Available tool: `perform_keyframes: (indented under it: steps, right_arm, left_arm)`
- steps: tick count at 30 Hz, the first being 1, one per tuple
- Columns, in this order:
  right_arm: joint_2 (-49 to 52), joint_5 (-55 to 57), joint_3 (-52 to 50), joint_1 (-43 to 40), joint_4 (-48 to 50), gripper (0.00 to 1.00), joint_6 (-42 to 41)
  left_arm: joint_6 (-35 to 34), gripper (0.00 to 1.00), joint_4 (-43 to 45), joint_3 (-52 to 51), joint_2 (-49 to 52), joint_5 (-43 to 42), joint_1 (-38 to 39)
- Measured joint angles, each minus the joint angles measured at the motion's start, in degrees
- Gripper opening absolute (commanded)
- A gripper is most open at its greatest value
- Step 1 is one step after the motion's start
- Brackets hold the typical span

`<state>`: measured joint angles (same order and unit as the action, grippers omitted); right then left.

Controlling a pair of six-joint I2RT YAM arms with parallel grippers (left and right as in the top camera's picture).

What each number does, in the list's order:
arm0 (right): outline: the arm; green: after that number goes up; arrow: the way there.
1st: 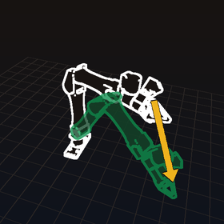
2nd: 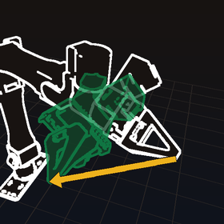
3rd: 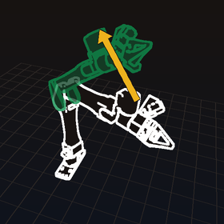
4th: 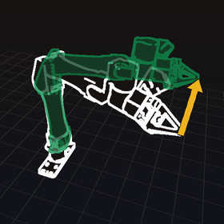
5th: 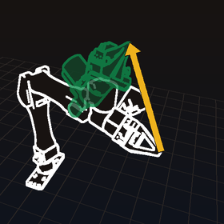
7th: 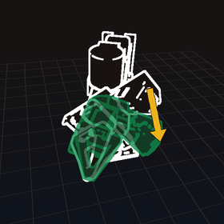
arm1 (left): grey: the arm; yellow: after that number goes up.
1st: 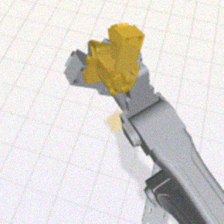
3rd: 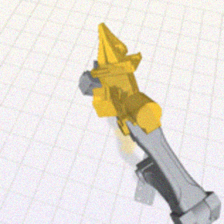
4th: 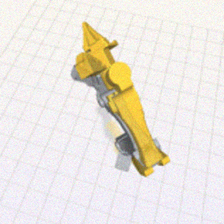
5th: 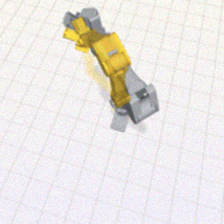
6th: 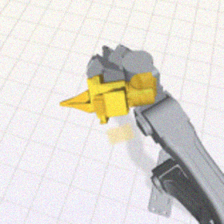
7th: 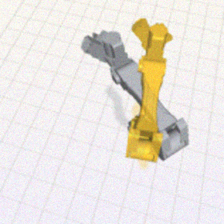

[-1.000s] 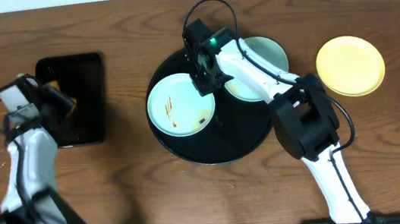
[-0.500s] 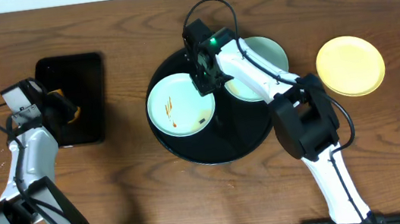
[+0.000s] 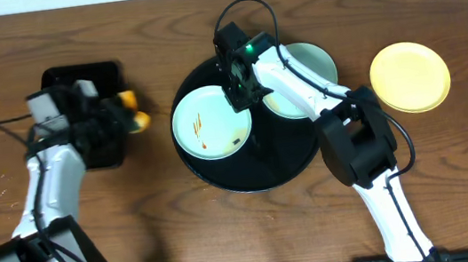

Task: Clean dirty plates on tray and stack at the side
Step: 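Bring the sponge back down onto the green plate with the left gripper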

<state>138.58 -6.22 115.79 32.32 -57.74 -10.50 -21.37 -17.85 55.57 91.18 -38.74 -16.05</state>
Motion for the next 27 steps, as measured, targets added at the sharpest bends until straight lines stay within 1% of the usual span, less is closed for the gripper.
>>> perform_keyframes:
  steps: [5, 9, 14, 19, 24, 27]
  right_arm:
    - [0.0, 0.0, 0.0, 0.0, 0.0, 0.01, 0.0]
    - [0.0, 0.0, 0.0, 0.0, 0.0, 0.01, -0.2]
    - [0.0, 0.0, 0.0, 0.0, 0.0, 0.01, -0.6]
    - [0.0, 0.0, 0.0, 0.0, 0.0, 0.01, -1.0]
    - [0.0, 0.0, 0.0, 0.0, 0.0, 0.01, -1.2]
    - [0.0, 0.0, 0.0, 0.0, 0.0, 0.01, -1.3]
  left_arm:
    - [0.1, 0.08, -2.2, 0.0, 0.0, -1.0, 9.2]
    - [0.2, 0.08, -4.5, 0.0, 0.0, 4.3, 17.1]
    - [0.2, 0.07, -4.7, 0.0, 0.0, 10.3, 23.9]
    - [-0.4, 0.07, -4.1, 0.0, 0.6, 19.3, 28.8]
    - [-4.1, 0.08, -1.9, 0.0, 3.6, 28.5, 32.0]
    - [-5.9, 0.07, 0.8, 0.0, 5.4, 31.5, 32.8]
